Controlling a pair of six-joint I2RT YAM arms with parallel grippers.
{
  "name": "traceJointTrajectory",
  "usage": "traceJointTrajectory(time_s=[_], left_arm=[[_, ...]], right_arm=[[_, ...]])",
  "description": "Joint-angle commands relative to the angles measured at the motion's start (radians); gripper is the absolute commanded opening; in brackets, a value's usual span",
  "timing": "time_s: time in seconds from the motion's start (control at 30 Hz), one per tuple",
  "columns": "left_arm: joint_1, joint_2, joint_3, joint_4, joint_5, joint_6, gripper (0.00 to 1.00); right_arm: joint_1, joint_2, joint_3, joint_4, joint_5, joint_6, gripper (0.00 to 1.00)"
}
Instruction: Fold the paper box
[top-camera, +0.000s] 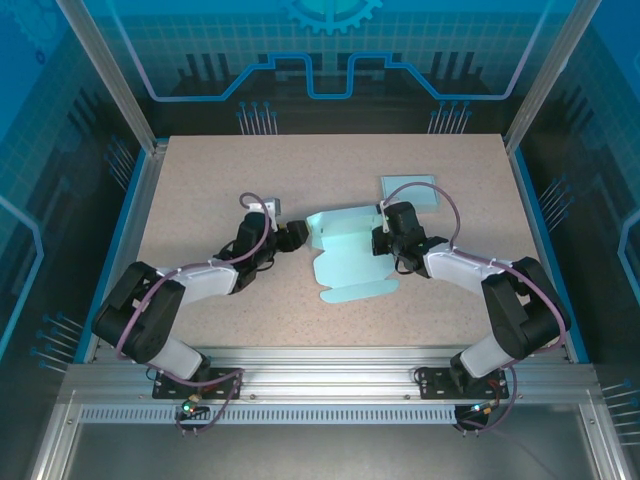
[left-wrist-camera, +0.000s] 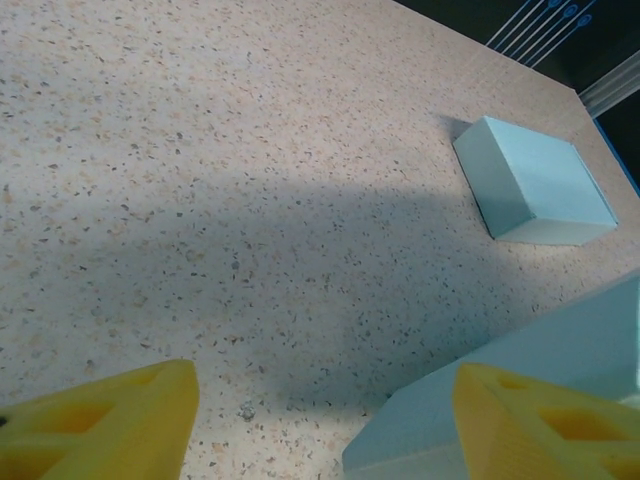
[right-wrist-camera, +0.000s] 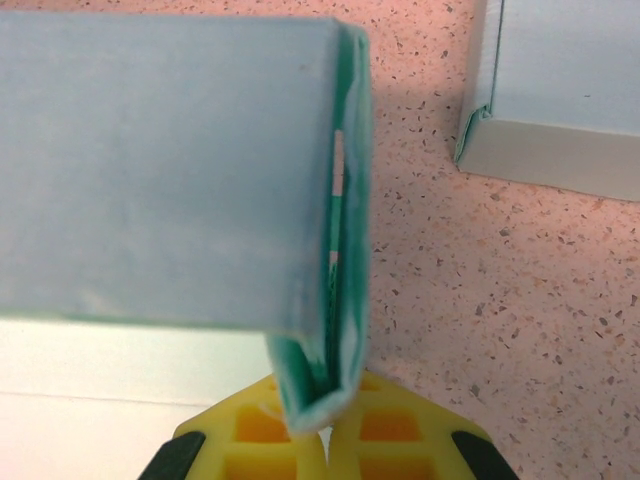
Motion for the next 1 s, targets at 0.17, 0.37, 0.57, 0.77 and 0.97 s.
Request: traceJointTrajectory(time_s=[0.17,0.37,0.57,0.77,0.97], left_arm=[[-0.052,0.045,-0.043,0.176,0.141,-0.012,0.53],[-0.084,0.083,-0.061,0.291,0.195,-0.038,0.46],[-0.095,0.118,-0.072,0.371,0.222,-0.060,0.43],[-0.118,0.128,-0.033,0.294,0.172,0.047,0.45],[-0.141,0.097,0.003,0.192,0.112,0.163,0.46]], right_arm=[[0.013,0.003,0.020,0.016,-0.015,0.004,0.00],[0.014,0.007,0.024,0.011,-0.017,0.004,0.00],[0.013,0.012,0.028,0.006,-0.019,0.004,0.00],[0.013,0.015,0.030,0.005,-0.022,0.004,0.00],[0.013,0.014,0.032,0.003,-0.015,0.004,0.00]])
